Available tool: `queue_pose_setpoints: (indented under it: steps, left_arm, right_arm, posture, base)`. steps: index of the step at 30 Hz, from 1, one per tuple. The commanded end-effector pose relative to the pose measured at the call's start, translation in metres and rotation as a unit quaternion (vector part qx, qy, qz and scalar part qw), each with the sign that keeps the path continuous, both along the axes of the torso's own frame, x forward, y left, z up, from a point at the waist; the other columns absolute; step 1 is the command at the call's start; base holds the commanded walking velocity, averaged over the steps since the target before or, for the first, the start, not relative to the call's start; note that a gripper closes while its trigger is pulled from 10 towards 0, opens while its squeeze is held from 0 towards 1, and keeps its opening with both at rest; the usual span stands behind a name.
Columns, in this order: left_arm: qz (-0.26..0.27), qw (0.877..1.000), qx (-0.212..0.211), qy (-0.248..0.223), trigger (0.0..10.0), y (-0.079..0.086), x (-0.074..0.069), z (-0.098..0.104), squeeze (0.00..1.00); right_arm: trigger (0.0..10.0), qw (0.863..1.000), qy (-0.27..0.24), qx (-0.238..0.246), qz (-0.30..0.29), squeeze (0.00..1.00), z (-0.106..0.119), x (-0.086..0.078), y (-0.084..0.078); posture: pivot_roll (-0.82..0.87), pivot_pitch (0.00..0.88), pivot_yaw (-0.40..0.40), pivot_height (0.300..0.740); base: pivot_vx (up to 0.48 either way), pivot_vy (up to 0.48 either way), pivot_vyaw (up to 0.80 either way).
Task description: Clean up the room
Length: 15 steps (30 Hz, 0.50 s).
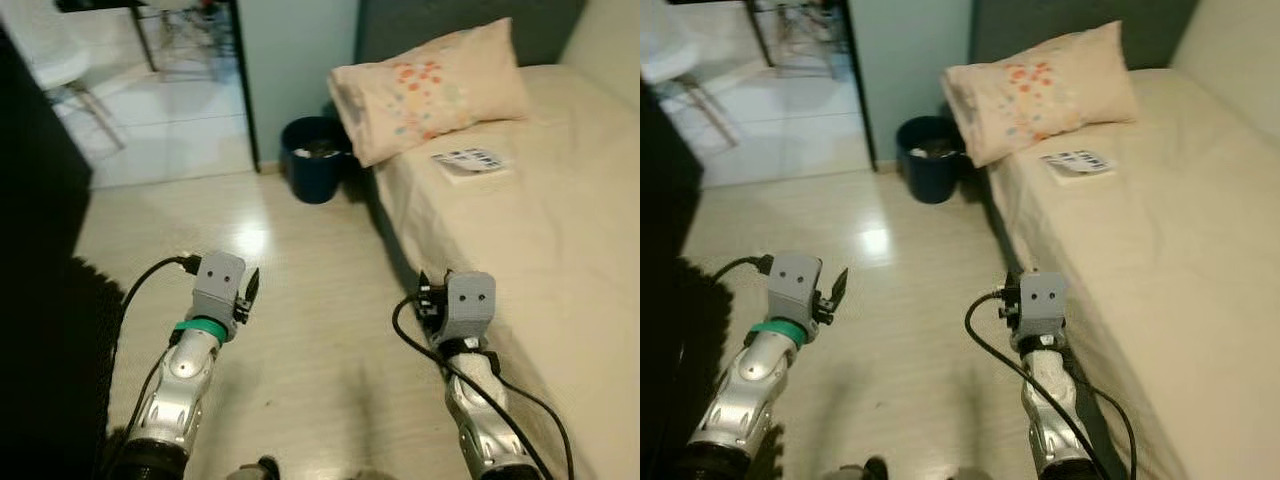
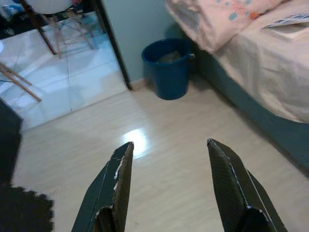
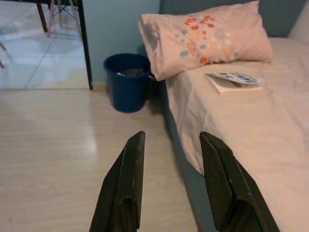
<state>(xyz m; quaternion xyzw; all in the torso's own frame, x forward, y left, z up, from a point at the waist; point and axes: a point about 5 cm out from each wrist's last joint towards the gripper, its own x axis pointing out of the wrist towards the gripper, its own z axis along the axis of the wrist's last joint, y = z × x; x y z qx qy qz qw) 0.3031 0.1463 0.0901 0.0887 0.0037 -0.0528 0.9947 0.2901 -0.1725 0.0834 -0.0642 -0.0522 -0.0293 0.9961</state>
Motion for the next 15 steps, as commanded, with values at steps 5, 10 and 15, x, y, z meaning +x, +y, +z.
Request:
queue_pose_setpoints:
  steps: [5,10,15]
  left_arm:
    - [-0.004,1.000,0.002,0.009,10.0,-0.0019,-0.0022,-0.0037,0.00]
    - [-0.003,1.000,0.002,0.010,10.0,-0.0017,-0.0025,-0.0038,0.00]
    - [0.000,1.000,0.002,0.013,10.0,-0.0009,-0.0027,-0.0052,0.00]
  right_arm:
    - [10.0,1.000,0.012,-0.002,-0.003,0.00,-0.0062,-0.0043,-0.0007]
    - [10.0,1.000,0.013,-0.002,-0.003,0.00,-0.0066,-0.0043,-0.0006]
    - [10.0,1.000,0.017,-0.002,-0.002,0.00,-0.0082,-0.0046,-0.0010]
  posture:
    - [-0.15,0.057,0.056,0.725]
    - [-0.15,0.057,0.056,0.725]
    - [-0.15,0.058,0.055,0.725]
  base:
    - [-0.298,0.000,0.00]
    - [-0.299,0.000,0.00]
    - [-0.228,0.000,0.00]
